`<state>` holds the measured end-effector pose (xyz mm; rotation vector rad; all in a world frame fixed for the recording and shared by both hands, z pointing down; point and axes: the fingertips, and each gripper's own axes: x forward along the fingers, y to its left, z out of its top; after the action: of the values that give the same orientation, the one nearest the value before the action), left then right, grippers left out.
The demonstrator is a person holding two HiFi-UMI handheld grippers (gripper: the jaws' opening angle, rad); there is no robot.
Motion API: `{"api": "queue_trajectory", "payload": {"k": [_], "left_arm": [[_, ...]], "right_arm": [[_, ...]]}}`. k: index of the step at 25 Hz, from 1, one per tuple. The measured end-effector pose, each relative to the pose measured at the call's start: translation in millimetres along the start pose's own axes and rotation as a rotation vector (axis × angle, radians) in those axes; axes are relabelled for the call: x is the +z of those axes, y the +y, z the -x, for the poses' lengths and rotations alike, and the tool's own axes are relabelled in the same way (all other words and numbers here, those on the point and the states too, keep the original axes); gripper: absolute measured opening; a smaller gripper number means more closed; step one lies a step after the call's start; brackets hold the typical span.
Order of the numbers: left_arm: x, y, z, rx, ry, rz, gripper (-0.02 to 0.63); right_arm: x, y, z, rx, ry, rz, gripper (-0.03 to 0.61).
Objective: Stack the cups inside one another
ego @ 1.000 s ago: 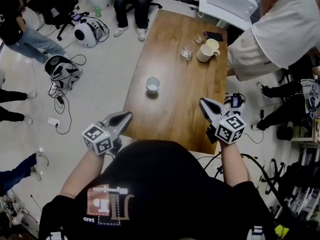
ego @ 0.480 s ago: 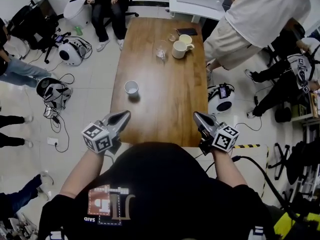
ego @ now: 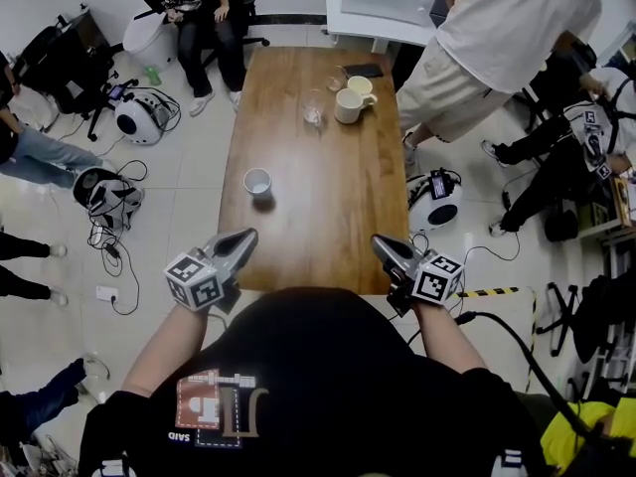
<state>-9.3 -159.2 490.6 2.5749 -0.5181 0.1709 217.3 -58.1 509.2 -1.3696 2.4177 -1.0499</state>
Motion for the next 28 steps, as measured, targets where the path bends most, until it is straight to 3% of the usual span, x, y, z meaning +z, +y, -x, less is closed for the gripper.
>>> {"api": "queue_trajectory", "payload": {"k": [28], "left_arm": [[0, 6, 21, 0.030, -0.035, 0.004, 0.002]], "right_arm": [[26, 0, -9, -0.042, 0.015, 0.125, 0.011]]}}
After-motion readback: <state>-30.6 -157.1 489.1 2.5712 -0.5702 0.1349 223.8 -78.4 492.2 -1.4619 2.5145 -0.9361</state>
